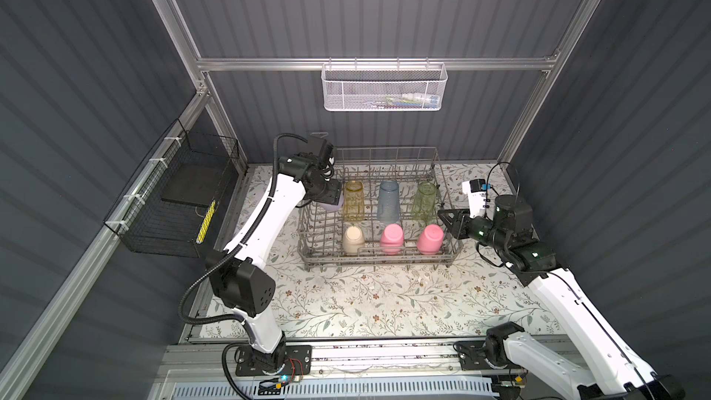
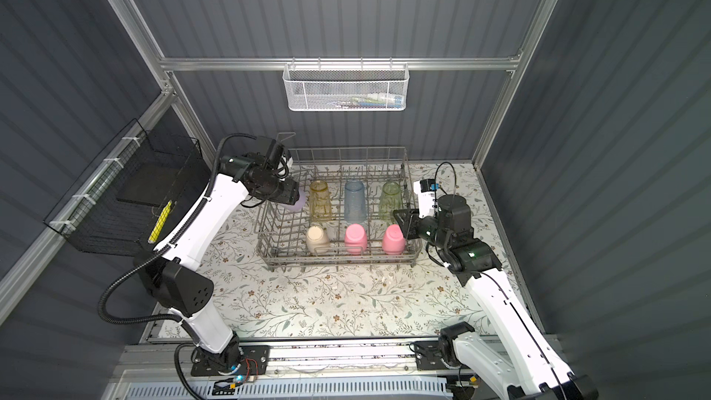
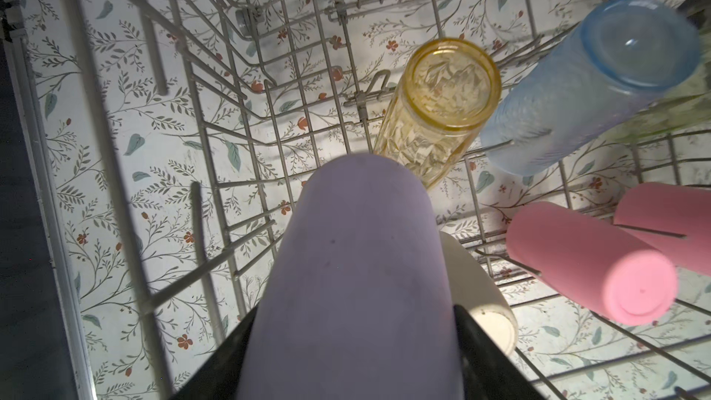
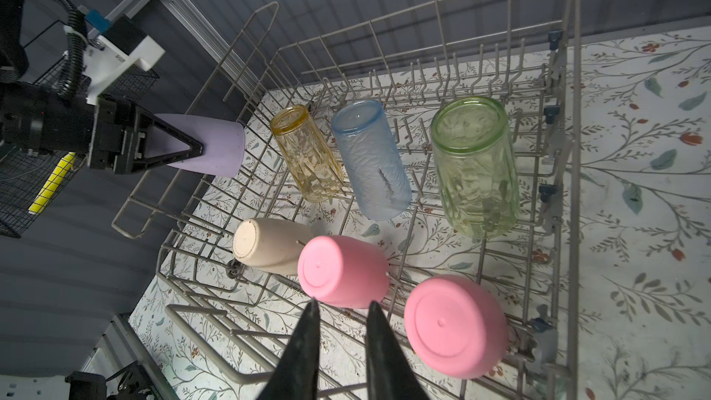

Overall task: Load cups into a dish rack
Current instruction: Place the cup upside down at the dish rack.

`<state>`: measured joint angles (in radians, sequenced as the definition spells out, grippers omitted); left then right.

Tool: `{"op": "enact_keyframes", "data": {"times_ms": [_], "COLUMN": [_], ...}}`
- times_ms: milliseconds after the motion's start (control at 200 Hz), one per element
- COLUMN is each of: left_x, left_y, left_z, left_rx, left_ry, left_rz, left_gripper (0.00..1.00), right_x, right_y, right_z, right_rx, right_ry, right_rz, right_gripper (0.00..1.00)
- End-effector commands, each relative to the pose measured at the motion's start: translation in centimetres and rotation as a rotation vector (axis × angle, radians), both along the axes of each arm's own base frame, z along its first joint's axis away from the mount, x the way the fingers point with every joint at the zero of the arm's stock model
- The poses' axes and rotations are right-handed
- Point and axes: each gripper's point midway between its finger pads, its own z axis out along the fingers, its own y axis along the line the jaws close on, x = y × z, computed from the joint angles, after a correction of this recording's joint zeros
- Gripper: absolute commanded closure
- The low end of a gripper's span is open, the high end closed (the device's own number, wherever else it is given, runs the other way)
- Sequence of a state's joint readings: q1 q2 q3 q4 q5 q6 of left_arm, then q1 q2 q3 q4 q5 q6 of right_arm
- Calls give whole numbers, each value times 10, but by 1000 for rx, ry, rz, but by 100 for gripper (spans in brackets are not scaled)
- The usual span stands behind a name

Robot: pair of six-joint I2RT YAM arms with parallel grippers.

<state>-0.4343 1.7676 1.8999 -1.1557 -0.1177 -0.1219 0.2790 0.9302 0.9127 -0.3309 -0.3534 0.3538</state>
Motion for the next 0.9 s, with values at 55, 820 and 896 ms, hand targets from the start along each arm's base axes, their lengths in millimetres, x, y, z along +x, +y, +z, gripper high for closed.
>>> {"op": "enact_keyframes", "data": {"times_ms": [55, 820, 896], "left_x": [3, 19, 20], "left_y": [-3, 6, 6], "left_z": [-12, -60, -64], "left_rx": [110, 330, 338], "left_ry": [15, 85, 92], "left_rz": [-17, 25, 22], "left_gripper": [37, 37, 37], "right_x": [1, 2, 2], "right_y": [-4, -17, -17], "right_z": [-12, -29, -31], "right_rx": [-29, -71, -70], "right_ry": [21, 49, 52], "right_rz": [-7, -53, -52], "right_gripper": [76, 76, 76]}}
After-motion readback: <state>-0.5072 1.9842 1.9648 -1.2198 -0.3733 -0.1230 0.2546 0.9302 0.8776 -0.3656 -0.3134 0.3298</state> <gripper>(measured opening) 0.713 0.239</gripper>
